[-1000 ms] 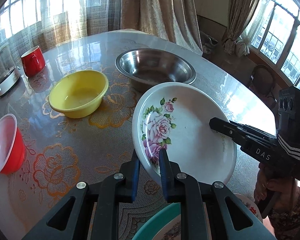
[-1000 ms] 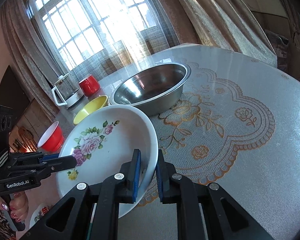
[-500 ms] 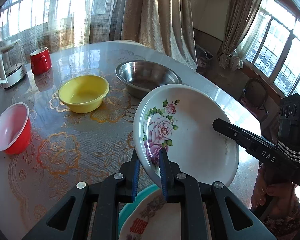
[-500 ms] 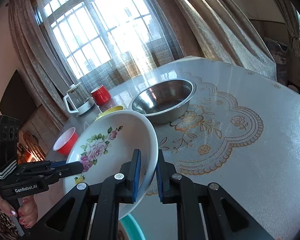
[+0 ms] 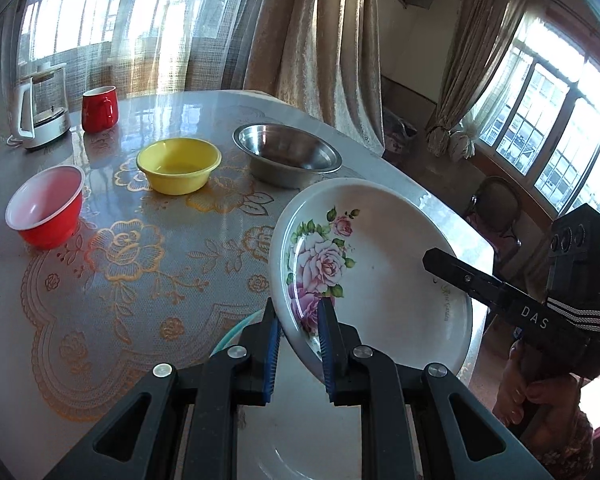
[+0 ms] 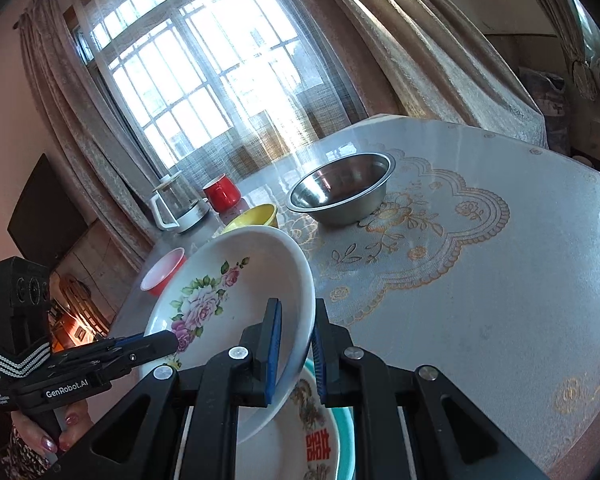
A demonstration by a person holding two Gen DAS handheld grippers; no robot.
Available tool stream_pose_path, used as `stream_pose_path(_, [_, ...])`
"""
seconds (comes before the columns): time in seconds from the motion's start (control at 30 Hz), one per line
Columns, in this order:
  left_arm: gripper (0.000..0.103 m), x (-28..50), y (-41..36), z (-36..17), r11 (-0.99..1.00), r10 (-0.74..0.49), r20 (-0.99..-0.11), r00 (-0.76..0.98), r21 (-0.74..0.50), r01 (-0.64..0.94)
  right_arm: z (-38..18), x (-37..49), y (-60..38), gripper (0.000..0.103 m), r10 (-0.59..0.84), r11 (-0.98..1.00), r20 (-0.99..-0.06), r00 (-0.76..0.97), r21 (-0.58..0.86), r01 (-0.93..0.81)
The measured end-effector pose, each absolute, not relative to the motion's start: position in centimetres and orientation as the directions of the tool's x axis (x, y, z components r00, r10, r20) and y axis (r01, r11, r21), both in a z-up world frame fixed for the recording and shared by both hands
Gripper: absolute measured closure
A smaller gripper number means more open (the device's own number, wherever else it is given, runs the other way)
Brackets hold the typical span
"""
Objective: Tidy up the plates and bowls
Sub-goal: 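Lower the rose-pattern plate with the left gripper onto the red-patterned plate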
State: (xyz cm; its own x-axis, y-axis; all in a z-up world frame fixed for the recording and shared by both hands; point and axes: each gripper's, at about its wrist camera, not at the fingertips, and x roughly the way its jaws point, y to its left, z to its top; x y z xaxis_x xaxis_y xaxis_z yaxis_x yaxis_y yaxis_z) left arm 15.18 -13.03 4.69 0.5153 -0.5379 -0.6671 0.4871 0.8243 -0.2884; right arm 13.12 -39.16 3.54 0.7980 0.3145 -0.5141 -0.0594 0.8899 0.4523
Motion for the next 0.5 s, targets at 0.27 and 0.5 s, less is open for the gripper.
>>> stream_pose_path(0.27, [0.085, 12.0, -12.3, 4.5, 0.846, -0.505, -0.655, 0.562, -0.249, 0.471, 3.4, 9.9, -37.9, 0.089, 0.312, 0.883, -0.513, 0.8, 0.467, -0.044])
stream_pose_path(0.5, [0.085, 10.2, -11.5, 3.6, 0.848, -0.503, -0.661, 0.557, -0.253, 0.465, 2.3, 8.3, -37.5, 0.089, 0.325, 0.86, -0.516, 0.793, 0.51, -0.021])
